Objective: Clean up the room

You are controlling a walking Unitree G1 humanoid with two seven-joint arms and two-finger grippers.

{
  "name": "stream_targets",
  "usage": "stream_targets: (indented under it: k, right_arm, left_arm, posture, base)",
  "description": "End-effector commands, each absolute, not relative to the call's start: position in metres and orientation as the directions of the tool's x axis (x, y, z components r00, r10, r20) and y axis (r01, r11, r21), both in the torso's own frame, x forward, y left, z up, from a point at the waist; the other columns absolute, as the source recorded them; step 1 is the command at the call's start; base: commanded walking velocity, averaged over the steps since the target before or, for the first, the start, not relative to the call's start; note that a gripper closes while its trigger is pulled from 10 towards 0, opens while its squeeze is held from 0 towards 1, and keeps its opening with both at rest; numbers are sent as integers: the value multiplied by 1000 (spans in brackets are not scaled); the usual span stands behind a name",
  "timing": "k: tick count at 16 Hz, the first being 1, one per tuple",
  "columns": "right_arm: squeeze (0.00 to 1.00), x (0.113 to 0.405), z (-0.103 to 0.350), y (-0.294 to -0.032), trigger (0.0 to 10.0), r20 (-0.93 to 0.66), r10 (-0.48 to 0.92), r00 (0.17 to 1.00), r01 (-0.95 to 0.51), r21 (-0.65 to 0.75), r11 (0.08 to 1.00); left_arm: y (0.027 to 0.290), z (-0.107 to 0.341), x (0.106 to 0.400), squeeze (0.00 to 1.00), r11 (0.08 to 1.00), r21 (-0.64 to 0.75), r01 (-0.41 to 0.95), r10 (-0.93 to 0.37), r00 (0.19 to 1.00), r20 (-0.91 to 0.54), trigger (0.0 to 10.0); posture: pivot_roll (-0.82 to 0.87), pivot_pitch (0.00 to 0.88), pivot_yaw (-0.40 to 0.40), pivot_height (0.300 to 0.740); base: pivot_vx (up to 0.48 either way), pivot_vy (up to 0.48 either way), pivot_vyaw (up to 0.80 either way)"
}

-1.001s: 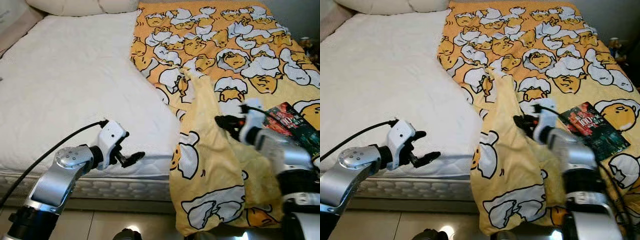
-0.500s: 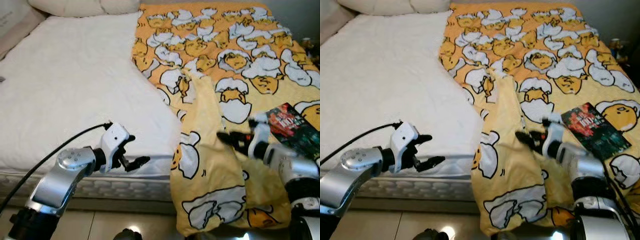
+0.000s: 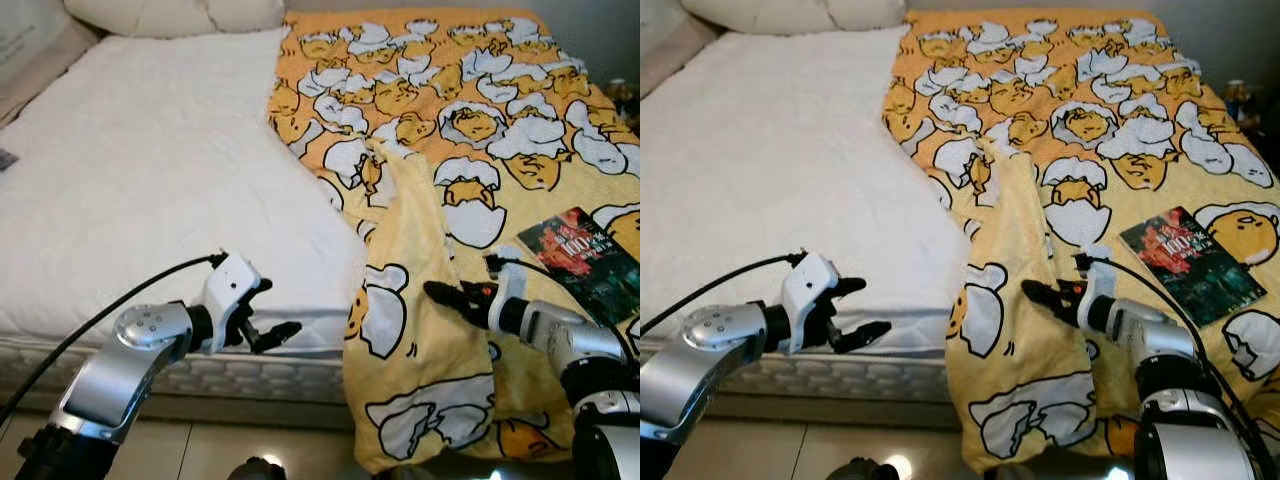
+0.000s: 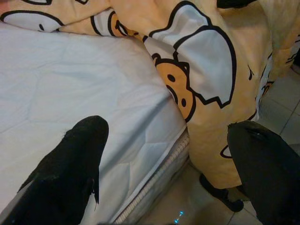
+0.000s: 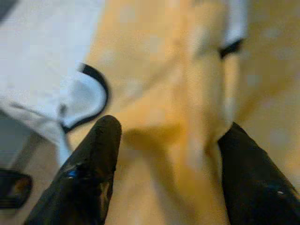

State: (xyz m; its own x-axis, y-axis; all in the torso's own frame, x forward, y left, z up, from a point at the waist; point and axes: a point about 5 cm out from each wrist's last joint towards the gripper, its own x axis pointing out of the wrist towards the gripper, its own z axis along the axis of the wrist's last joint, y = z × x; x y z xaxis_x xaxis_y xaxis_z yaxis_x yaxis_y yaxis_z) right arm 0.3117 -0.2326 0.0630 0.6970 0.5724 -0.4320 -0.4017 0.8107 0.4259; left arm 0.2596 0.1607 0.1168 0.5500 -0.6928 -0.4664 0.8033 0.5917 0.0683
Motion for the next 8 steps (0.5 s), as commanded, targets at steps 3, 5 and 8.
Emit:
stream_targets:
  k: [3, 5, 8]
  right_arm:
    - [0, 314, 70, -228, 0, -406, 630, 662, -458, 446, 769]
    - [0, 313, 70, -228, 0, -408, 640, 652, -470, 445, 762]
    - [0, 314, 70, -226, 0, -414, 633, 654, -470, 432, 769]
  left_arm:
    - [159, 117, 259, 0, 595, 72, 800, -689, 554, -468, 10000]
    - [159, 117, 258, 0, 597, 70, 799, -688, 555, -467, 10000]
    - [159, 115, 253, 0, 581, 49, 813, -702, 530, -475, 10000]
  posture:
    - [-119, 63, 45, 740]
    - [-121, 61, 41, 740]
    - [-123, 51, 42, 740]
  base:
    - [0, 0, 0]
    - [0, 0, 0]
    - [0, 0, 0]
